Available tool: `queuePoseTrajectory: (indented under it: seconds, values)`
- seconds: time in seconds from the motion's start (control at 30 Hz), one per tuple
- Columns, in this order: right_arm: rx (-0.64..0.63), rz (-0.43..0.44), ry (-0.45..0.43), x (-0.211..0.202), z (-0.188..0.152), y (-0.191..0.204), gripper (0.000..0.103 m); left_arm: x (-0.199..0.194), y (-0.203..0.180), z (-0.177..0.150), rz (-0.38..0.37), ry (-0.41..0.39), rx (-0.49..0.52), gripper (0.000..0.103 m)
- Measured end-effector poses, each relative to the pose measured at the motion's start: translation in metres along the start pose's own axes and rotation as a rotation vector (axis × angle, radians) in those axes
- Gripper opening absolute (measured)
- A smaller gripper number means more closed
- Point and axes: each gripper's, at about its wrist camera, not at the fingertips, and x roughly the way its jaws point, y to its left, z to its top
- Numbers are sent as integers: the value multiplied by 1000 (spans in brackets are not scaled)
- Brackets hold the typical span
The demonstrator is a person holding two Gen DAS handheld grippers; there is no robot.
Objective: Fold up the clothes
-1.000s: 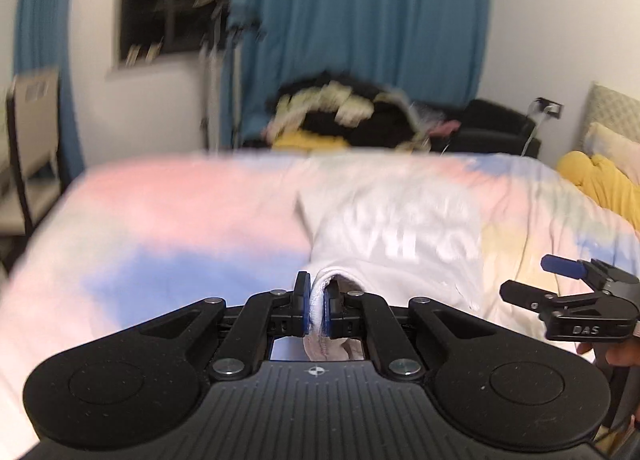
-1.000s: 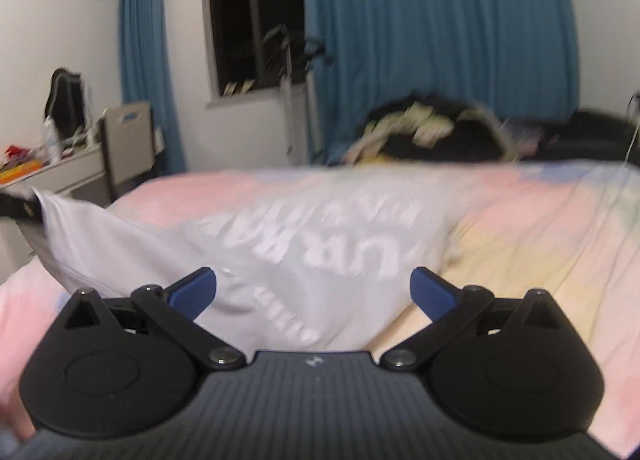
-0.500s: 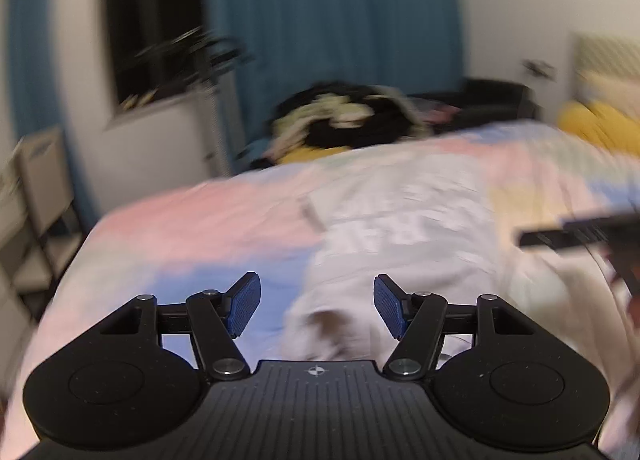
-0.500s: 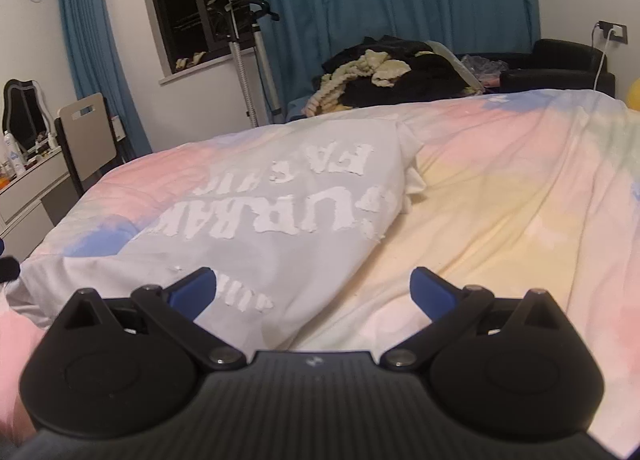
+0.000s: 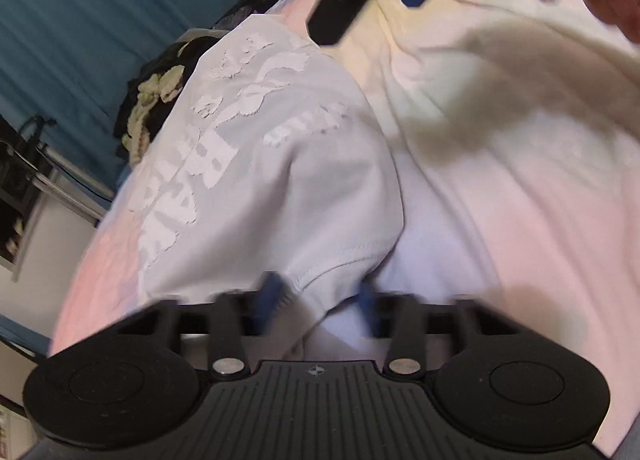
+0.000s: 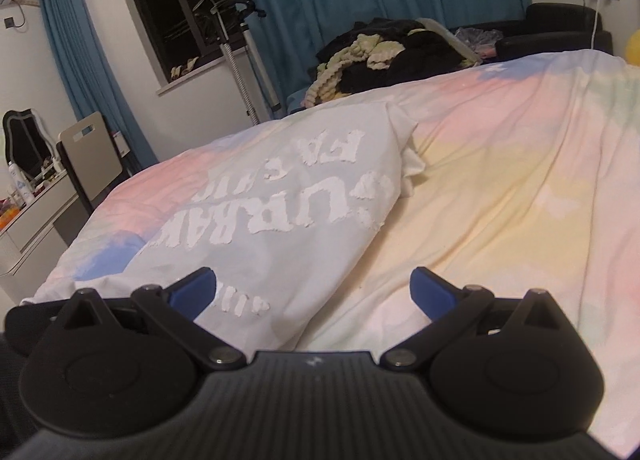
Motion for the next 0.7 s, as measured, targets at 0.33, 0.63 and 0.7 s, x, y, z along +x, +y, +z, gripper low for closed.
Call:
queuePoseTrajectory:
  seconds: [0.33,0.63,0.7]
  values:
    - [-408,-26,-177,-20,0,40,103,-29,141,-47,-624,-345,-1023,6]
    - [-1036,-49,-294,-19,-46,113,95,-9,158,-71,-823,-398,-1253,6]
    - [-1002,-31,-270,-9,-44,114,82,-7,159,-69,-822,-400,-1251,6]
